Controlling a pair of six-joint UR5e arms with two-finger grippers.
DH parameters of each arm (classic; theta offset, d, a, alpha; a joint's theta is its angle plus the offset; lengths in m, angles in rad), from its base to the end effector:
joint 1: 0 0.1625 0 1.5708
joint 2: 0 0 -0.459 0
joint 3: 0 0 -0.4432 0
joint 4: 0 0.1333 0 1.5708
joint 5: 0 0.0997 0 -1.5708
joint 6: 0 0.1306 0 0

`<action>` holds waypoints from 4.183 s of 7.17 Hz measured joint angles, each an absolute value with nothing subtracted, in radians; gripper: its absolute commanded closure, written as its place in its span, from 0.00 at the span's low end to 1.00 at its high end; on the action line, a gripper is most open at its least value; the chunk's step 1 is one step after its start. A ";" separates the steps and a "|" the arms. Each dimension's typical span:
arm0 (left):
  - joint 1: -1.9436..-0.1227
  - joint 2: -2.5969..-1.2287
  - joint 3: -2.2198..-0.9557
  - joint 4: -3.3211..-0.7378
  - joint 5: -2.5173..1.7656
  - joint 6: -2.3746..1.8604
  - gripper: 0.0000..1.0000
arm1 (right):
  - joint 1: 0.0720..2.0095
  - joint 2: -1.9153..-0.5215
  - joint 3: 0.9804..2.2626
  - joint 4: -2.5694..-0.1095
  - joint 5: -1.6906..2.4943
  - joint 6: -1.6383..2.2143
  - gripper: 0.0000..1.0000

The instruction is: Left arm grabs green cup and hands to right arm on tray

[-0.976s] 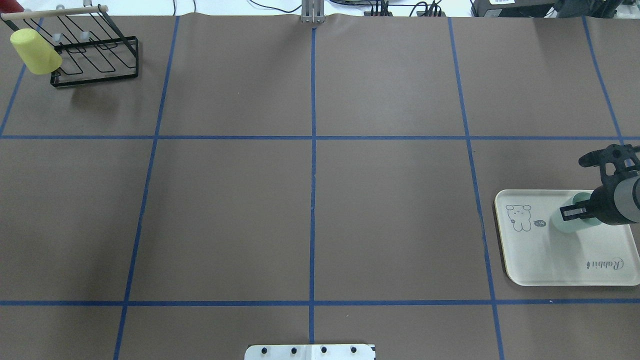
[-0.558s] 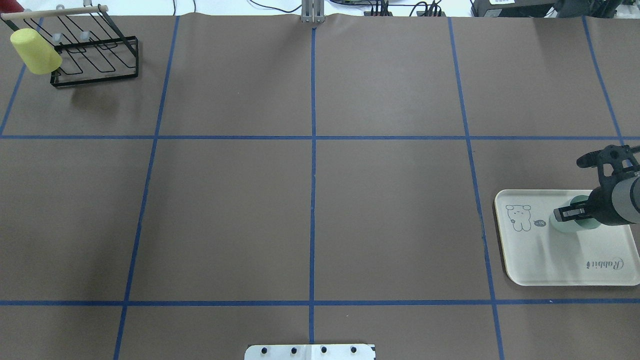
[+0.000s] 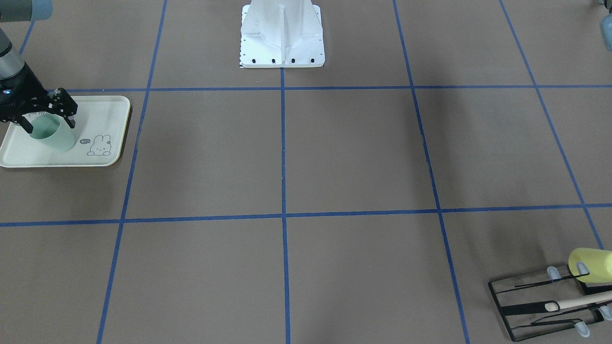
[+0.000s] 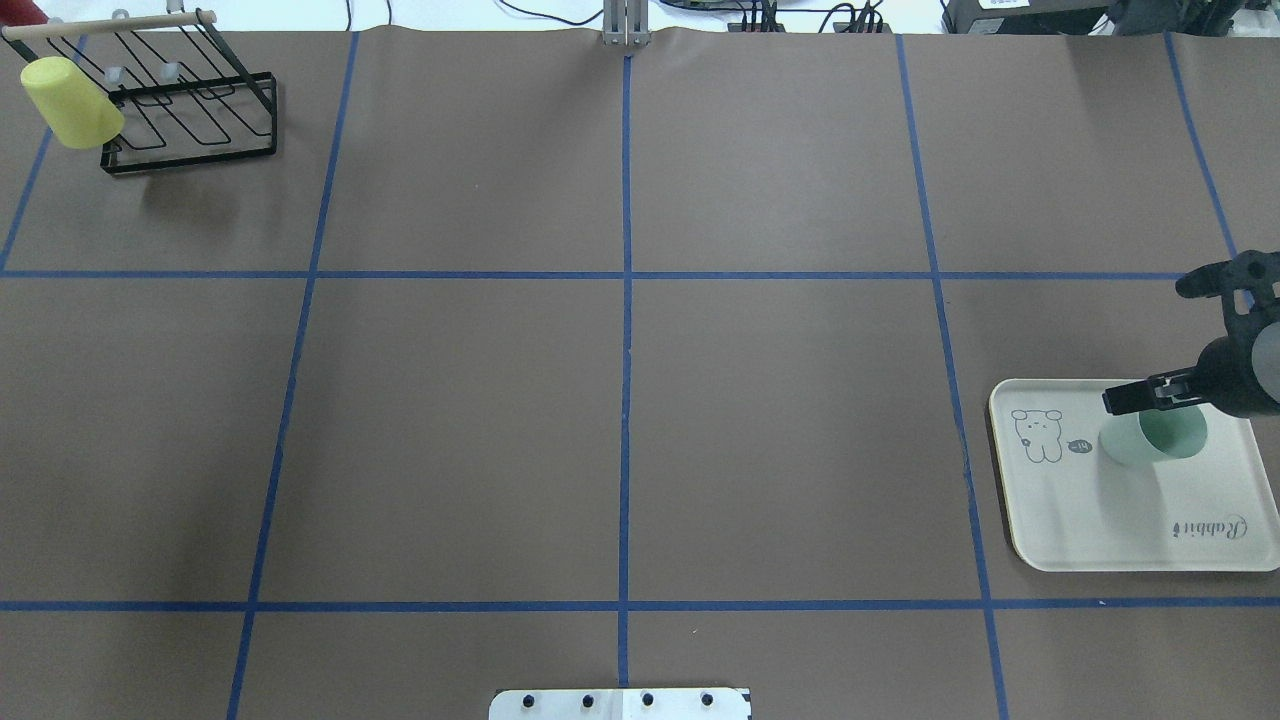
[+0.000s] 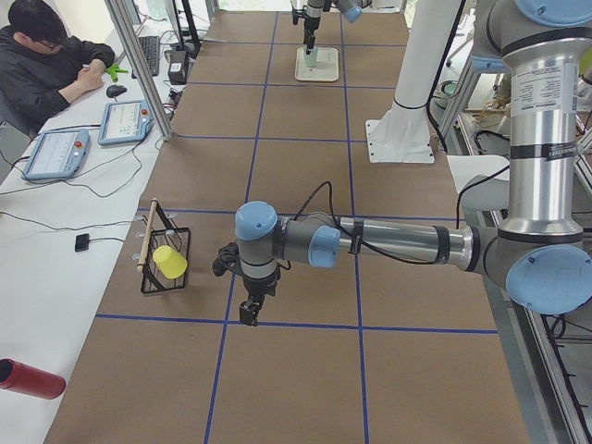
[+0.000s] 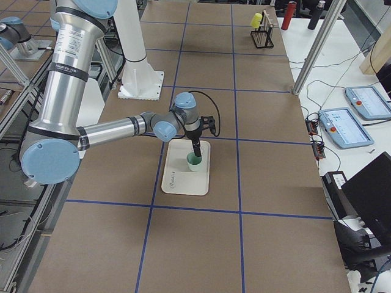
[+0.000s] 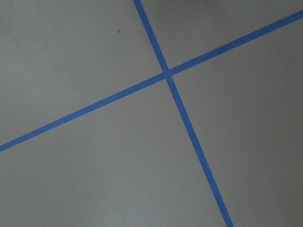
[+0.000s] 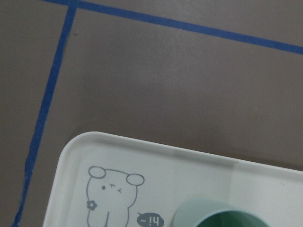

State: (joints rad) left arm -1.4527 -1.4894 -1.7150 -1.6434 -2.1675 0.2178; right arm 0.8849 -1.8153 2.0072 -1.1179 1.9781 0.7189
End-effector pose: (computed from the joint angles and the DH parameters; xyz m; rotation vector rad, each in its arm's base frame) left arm 0.0016 -0.5218 0.6857 0.1618 0.5919 0.3658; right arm -0.2382 -0.4198 0.5592 0.2313 -0.7105 -0.0998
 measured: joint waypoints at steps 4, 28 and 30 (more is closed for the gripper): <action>-1.460 -1.476 -1.708 -1.645 -2.236 0.128 0.00 | 1.182 -1.666 1.949 -1.420 2.117 0.274 0.00; -1.675 -1.359 -1.738 -1.731 -2.387 0.052 0.00 | 1.567 -1.668 1.669 -1.491 2.302 -0.071 0.00; -1.675 -1.359 -1.738 -1.732 -2.388 0.052 0.00 | 1.566 -1.669 1.667 -1.490 2.301 -0.071 0.00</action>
State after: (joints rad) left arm -1.6751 -1.3591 -1.7385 -1.7318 -2.3880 0.0521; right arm 1.5665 -1.6689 1.6672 -1.4896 2.3008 -0.0706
